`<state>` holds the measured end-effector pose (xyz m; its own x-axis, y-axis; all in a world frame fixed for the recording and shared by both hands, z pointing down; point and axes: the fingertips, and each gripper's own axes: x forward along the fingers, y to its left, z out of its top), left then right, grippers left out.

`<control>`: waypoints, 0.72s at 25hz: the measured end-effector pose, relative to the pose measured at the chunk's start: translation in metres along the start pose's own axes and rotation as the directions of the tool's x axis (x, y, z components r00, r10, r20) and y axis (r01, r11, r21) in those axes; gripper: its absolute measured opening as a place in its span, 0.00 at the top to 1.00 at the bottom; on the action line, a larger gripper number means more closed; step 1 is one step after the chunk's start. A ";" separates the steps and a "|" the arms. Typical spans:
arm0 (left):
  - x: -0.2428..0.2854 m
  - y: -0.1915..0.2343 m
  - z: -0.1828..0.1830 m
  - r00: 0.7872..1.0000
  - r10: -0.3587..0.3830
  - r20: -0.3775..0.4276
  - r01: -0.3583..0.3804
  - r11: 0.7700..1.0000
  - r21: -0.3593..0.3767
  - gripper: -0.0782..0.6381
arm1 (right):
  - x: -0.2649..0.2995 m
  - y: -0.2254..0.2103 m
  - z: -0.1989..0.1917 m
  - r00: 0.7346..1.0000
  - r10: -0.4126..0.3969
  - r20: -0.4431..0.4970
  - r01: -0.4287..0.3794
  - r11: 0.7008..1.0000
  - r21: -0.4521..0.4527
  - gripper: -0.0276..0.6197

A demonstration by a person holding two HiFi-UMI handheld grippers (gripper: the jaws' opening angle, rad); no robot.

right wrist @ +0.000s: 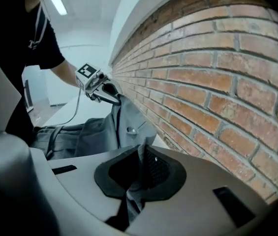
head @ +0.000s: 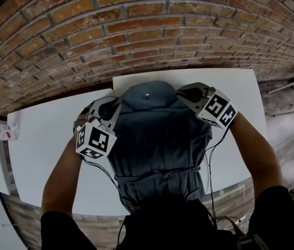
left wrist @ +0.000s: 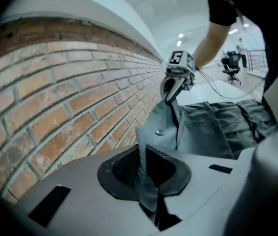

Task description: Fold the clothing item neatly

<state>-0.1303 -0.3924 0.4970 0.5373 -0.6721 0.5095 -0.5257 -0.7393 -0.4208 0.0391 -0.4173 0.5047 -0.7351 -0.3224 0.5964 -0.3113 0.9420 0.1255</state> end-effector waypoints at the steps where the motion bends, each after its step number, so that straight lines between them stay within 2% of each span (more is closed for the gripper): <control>1: -0.009 -0.011 0.001 1.000 0.000 0.009 -0.001 0.997 0.077 0.86 | -0.005 0.009 0.000 1.000 0.009 -0.012 -0.009 0.999 -0.045 0.94; 3: -0.024 -0.037 0.000 1.000 -0.011 0.024 0.005 0.972 0.236 0.86 | -0.015 0.029 -0.004 0.998 0.027 -0.051 -0.034 0.989 -0.146 0.94; 5: -0.034 -0.065 -0.006 0.999 -0.035 0.033 0.021 0.928 0.371 0.86 | -0.020 0.049 -0.012 0.994 0.050 -0.094 -0.070 0.972 -0.226 0.94; 7: -0.041 -0.091 -0.015 0.997 -0.071 0.026 0.050 0.886 0.461 0.86 | -0.024 0.071 -0.021 0.987 0.090 -0.134 -0.122 0.958 -0.258 0.94; 9: -0.043 -0.117 -0.029 0.993 -0.120 -0.008 0.107 0.853 0.512 0.86 | -0.027 0.095 -0.035 0.971 0.148 -0.185 -0.193 0.948 -0.253 0.93; 11: -0.043 -0.137 -0.047 0.982 -0.177 -0.071 0.188 0.836 0.516 0.86 | -0.029 0.115 -0.060 0.941 0.200 -0.274 -0.268 0.933 -0.241 0.91; 13: -0.041 -0.150 -0.065 0.964 -0.220 -0.149 0.265 0.839 0.476 0.83 | -0.031 0.127 -0.092 0.895 0.222 -0.386 -0.327 0.917 -0.230 0.83; 16: -0.040 -0.154 -0.089 0.941 -0.242 -0.237 0.318 0.872 0.372 0.75 | -0.037 0.128 -0.131 0.842 0.214 -0.496 -0.339 0.924 -0.178 0.81; 18: -0.043 -0.152 -0.099 0.929 -0.255 -0.269 0.328 0.905 0.273 0.72 | -0.042 0.122 -0.145 0.830 0.203 -0.520 -0.311 0.942 -0.129 0.81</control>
<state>-0.1392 -0.2467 0.6133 0.4561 -0.4242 0.7823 -0.1196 -0.9003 -0.4184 0.1194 -0.2758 0.6101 -0.3602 -0.0283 0.9325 0.0128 0.9993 0.0353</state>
